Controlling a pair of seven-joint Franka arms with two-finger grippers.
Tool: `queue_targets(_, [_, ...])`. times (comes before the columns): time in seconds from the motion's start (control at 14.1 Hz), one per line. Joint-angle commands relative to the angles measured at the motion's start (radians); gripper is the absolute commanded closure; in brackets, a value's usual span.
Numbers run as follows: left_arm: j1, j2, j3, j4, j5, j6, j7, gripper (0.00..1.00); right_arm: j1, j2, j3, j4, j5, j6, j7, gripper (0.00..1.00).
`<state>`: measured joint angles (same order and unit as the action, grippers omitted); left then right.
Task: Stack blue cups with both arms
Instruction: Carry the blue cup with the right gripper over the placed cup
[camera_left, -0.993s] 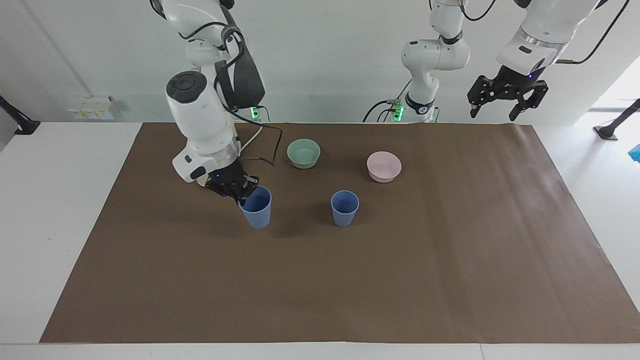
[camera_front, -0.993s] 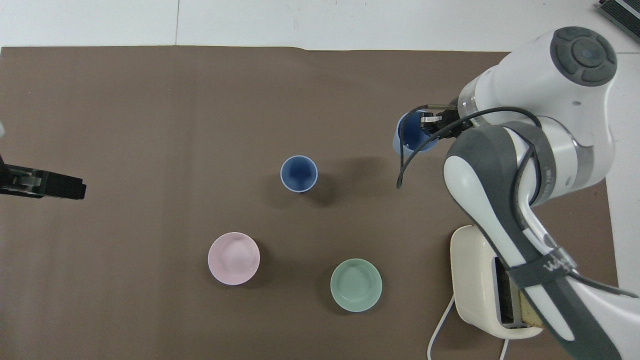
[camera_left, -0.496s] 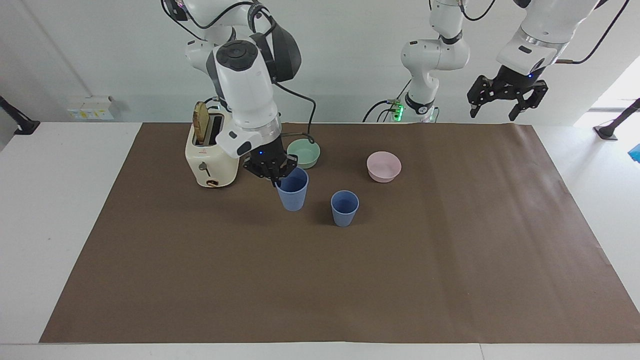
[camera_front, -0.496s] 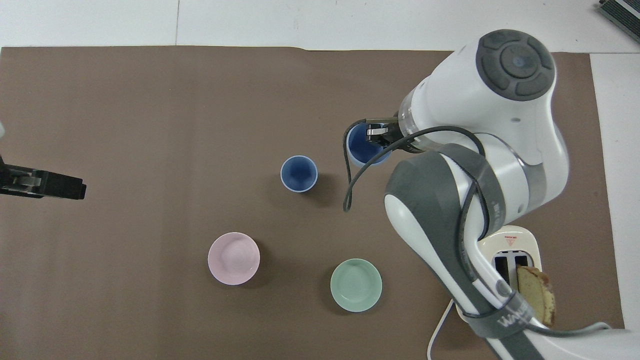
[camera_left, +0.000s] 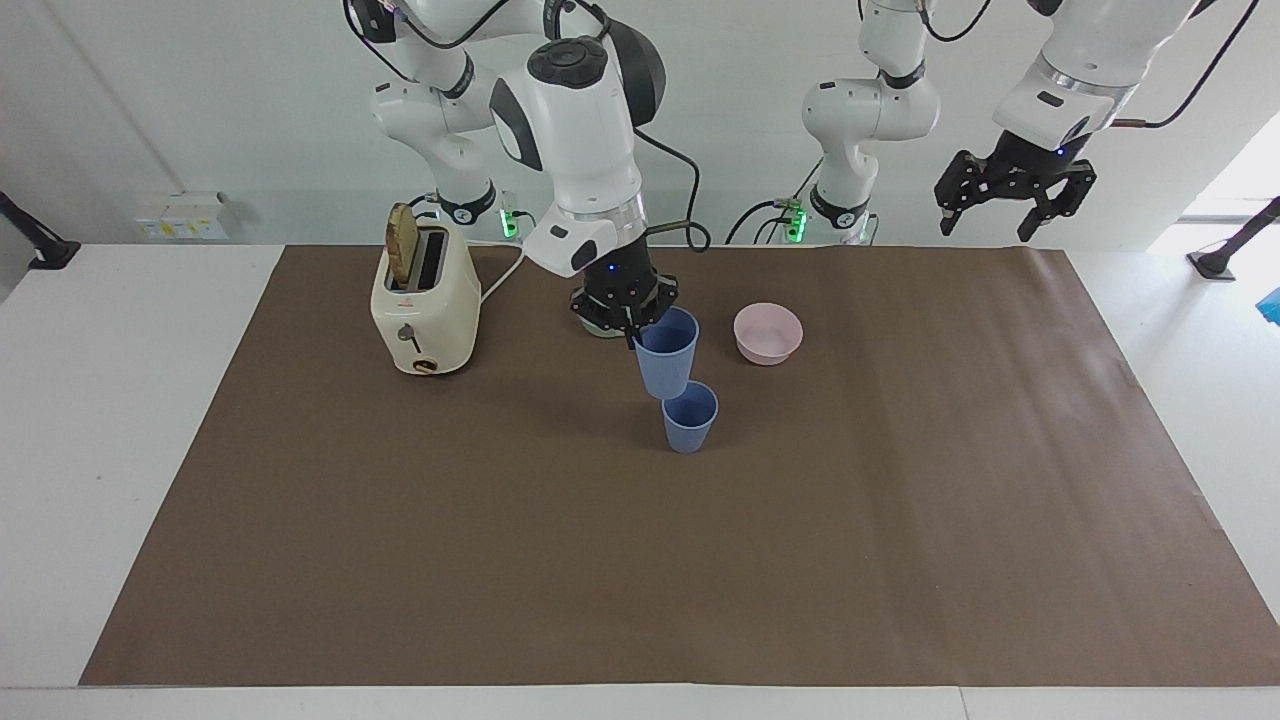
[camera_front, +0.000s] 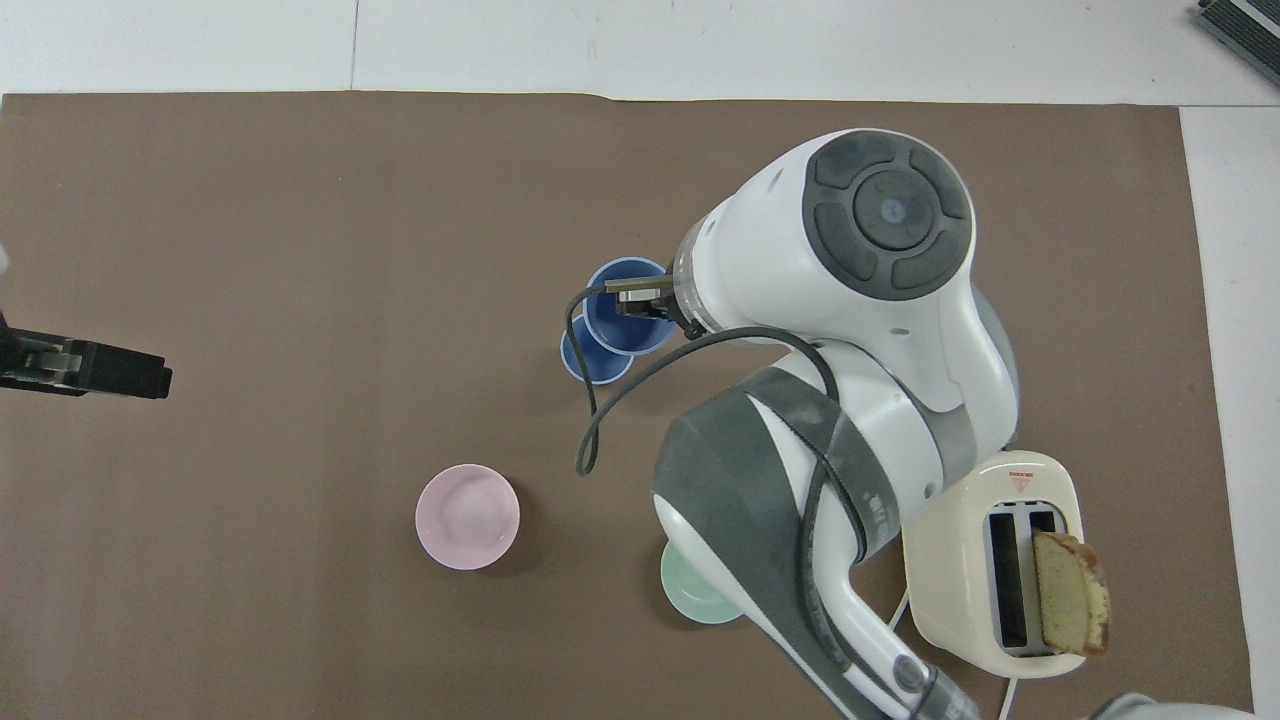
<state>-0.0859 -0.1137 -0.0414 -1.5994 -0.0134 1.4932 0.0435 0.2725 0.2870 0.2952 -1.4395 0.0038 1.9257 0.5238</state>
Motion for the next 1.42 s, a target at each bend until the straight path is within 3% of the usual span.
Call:
queue_targets(0.0, [0.011, -0.006, -0.008, 0.010, 0.012, -0.022, 0.006, 0.00, 0.005, 0.030, 0.016, 0.011, 0.036, 0.042, 0.016, 1.00])
queue_targets(0.28, [0.011, -0.006, -0.008, 0.010, 0.012, -0.022, 0.006, 0.00, 0.027, 0.084, 0.015, 0.011, 0.016, 0.087, 0.021, 1.00])
queue_targets(1.35, [0.011, -0.006, -0.008, 0.010, 0.012, -0.022, 0.004, 0.00, 0.008, 0.084, 0.013, -0.076, 0.016, 0.096, 0.016, 1.00])
